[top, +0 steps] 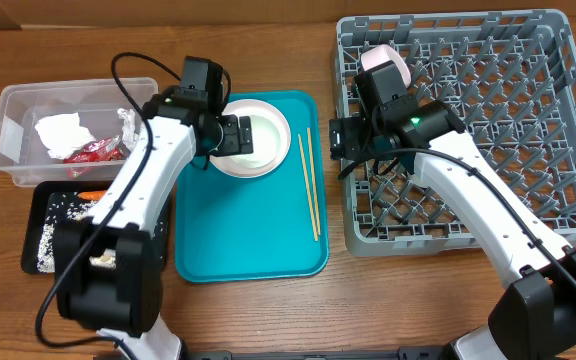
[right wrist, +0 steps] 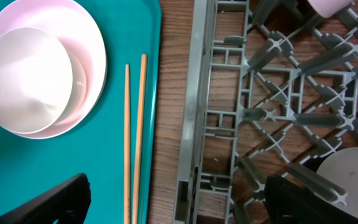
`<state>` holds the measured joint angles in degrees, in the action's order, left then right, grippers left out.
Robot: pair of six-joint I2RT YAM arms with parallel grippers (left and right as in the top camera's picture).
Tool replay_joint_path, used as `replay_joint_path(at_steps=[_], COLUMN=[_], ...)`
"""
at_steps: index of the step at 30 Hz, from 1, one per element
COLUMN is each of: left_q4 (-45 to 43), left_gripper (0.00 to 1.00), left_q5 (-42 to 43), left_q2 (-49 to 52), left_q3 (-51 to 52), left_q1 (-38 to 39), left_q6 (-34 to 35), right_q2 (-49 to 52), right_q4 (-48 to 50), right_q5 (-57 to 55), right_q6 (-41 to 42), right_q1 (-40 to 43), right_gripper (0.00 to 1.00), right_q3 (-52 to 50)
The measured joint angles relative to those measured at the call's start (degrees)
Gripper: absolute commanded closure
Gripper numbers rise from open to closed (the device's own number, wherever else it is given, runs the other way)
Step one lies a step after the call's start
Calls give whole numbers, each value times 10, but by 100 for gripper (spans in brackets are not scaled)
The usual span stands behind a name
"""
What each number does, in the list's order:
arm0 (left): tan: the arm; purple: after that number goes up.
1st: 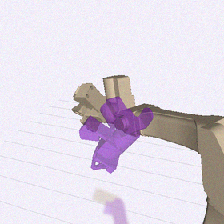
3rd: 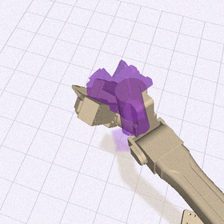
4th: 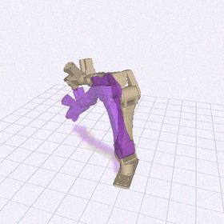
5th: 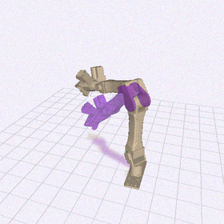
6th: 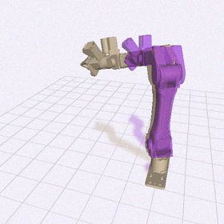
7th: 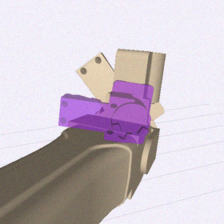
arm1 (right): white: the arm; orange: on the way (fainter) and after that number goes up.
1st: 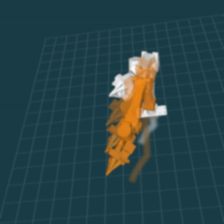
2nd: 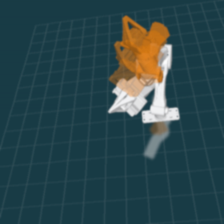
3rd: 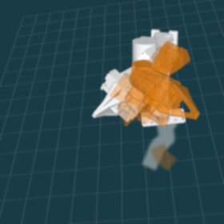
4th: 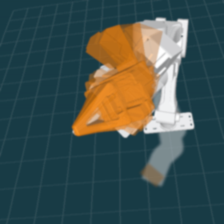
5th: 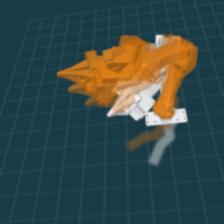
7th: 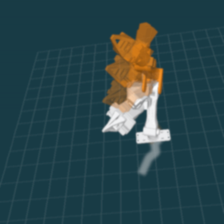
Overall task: Sort waste into correct bins and load items into the dishwasher
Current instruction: 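Grip the white bowl rim with the left gripper and lift it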
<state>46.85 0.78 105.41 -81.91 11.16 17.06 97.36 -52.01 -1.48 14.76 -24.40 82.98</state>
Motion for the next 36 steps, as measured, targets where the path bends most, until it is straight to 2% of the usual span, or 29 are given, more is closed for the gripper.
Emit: replay_joint_path(at_steps=[4,7,11,18,20,21,22,29,36], left_q4=[-28,-50,-56,-63,-64,-65,-66,-56,43], left_gripper=[12,14,26,60,78,92,96,96,96], left_q5=[0,4,11,16,16,16,16,19,19], left_q2=[32,54,74,83,83,83,83,83,83], left_q3=[0,0,0,0,0,0,0,-5,-86], left_q1=[0,0,0,0,0,0,0,0,0], left_q6=[5,9,10,13,14,14,15,12,12], right_q2=[0,0,0,0,0,0,0,0,0], right_q4=[0,0,-1,0,0,0,0,0,6], right_q5=[0,0,0,0,0,0,0,0,0], right_q6=[0,0,0,0,1,0,0,0,0], right_q1=[0,0,0,0,0,0,0,0,0], right_gripper=[8,7,7,5,3,3,3,2,1], right_q3=[0,0,0,0,0,0,0,0,0])
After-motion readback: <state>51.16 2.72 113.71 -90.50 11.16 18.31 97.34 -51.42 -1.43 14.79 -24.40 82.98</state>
